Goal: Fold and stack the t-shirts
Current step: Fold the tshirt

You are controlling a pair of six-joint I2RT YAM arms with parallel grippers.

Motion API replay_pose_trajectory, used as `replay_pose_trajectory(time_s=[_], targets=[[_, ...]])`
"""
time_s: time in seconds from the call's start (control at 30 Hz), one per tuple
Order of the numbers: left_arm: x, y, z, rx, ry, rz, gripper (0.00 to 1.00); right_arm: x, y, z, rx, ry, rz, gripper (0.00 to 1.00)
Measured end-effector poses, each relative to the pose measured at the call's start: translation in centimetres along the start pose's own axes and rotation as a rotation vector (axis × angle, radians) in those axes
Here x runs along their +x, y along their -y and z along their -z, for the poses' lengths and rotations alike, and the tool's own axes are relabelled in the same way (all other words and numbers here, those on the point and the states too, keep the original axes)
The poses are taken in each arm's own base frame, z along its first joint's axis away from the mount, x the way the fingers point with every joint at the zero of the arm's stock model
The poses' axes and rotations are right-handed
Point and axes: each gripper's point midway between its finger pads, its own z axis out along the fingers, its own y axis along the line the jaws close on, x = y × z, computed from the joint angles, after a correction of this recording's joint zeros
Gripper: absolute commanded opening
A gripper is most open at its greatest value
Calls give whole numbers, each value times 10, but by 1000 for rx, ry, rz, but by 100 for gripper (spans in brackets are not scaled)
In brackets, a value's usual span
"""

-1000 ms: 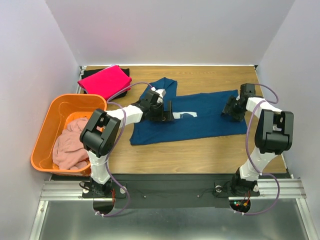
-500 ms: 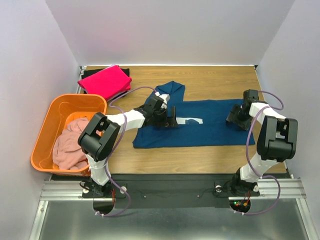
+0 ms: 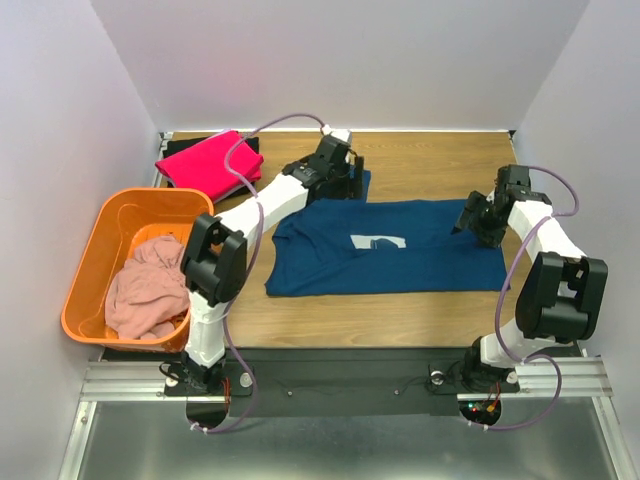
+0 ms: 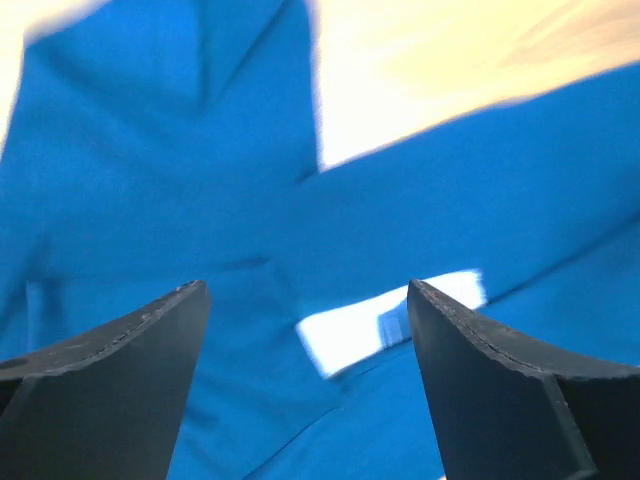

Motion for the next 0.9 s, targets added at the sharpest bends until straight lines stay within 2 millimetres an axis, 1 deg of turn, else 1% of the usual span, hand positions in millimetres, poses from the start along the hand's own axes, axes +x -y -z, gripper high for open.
replay_pose_trajectory(time_s=[0.03, 0.07, 0.13, 0.17, 0.23, 0.3, 0.37, 0.4, 0.5, 0.7, 0.77, 0.8, 0.9], targets=[[11, -7, -6, -27, -32, -1, 74, 1, -1, 0, -4, -4, 1, 72], [26, -15, -14, -61, -74, -9, 71, 2, -1, 0, -7, -11, 3, 72], [48, -26, -25, -109, -136, -19, 65, 4, -2, 0, -15, -17, 3, 72], [64, -32, -31, -134, -177, -30, 60, 4, -3, 0, -20, -19, 3, 72], [82, -38, -37, -165, -225, -41, 59, 6, -4, 0, -28, -27, 3, 72], [100, -41, -42, -186, -272, -56, 57, 10, -4, -2, -33, -37, 1, 72], [111, -41, -44, -196, -302, -66, 56, 12, -3, -2, -36, -44, -1, 72], [114, -40, -46, -198, -311, -71, 56, 14, -3, -3, -38, -50, -2, 72], [116, -38, -49, -198, -316, -75, 56, 21, -2, -5, -42, -68, -5, 72], [103, -31, -49, -192, -286, -76, 56, 32, 0, -8, -48, -100, -7, 72], [101, -31, -51, -196, -280, -76, 55, 33, 0, -8, -51, -102, -8, 72], [100, -31, -52, -199, -277, -77, 52, 33, -1, -8, -53, -101, -7, 72], [105, -35, -58, -213, -285, -83, 50, 33, -1, -8, -57, -103, -7, 72]])
